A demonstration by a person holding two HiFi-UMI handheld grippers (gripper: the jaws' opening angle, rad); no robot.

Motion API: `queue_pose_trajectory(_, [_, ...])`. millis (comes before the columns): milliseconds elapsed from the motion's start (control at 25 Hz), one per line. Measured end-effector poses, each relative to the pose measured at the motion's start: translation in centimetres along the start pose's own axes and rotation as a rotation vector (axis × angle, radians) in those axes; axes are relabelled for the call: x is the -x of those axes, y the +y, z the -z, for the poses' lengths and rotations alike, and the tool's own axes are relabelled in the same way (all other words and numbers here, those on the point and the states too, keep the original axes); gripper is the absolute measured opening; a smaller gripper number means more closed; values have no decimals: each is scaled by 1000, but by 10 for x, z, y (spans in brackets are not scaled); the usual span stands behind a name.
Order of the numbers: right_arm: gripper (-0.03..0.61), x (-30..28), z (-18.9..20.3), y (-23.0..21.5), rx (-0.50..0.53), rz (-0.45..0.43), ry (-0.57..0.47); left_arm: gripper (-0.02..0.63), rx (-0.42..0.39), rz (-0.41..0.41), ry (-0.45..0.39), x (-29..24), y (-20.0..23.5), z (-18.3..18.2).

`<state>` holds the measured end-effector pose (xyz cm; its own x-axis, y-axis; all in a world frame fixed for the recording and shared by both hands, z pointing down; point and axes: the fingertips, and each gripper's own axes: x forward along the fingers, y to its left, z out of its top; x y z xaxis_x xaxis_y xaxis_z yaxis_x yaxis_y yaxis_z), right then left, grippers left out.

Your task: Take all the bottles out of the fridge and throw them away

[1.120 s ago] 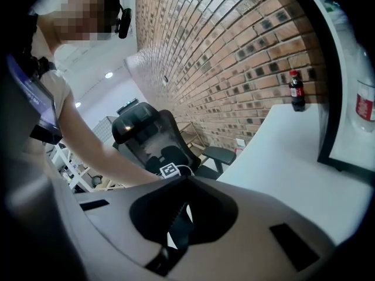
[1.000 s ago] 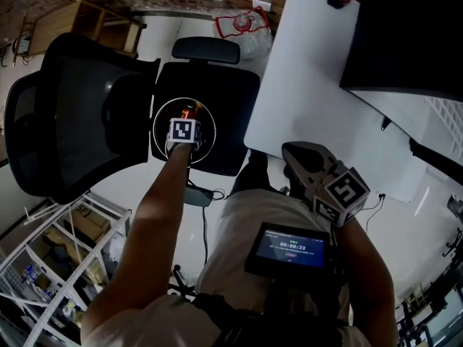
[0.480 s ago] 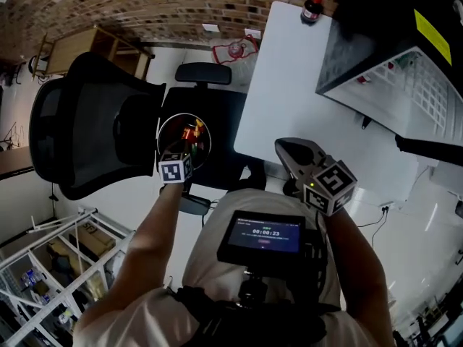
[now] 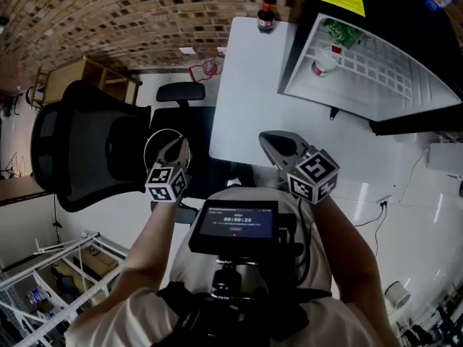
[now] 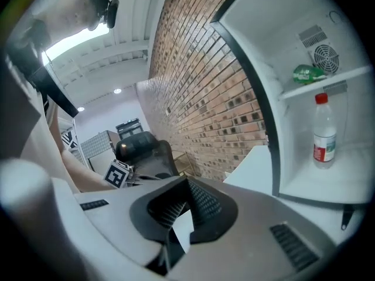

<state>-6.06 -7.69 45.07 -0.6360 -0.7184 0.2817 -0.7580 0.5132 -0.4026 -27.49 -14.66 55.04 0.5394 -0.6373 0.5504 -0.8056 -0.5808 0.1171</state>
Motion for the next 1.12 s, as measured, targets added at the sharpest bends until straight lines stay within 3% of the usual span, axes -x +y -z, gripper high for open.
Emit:
queue_pose_trajectory(240, [3, 33, -13, -16, -52, 28, -74, 2, -9, 64, -75, -3, -47, -46])
queue_pose_trajectory(480, [3, 57, -22, -25, -49, 52, -124, 2, -13, 189, -133, -14, -108, -89])
queue_pose_trajectory(800, [3, 99, -26, -53, -73, 125, -180, 3, -15, 437, -125, -46, -206, -116])
queue_pose_trajectory(1120, [3, 141, -31, -81, -88, 192, -231, 2, -58, 584, -120, -66, -288, -139])
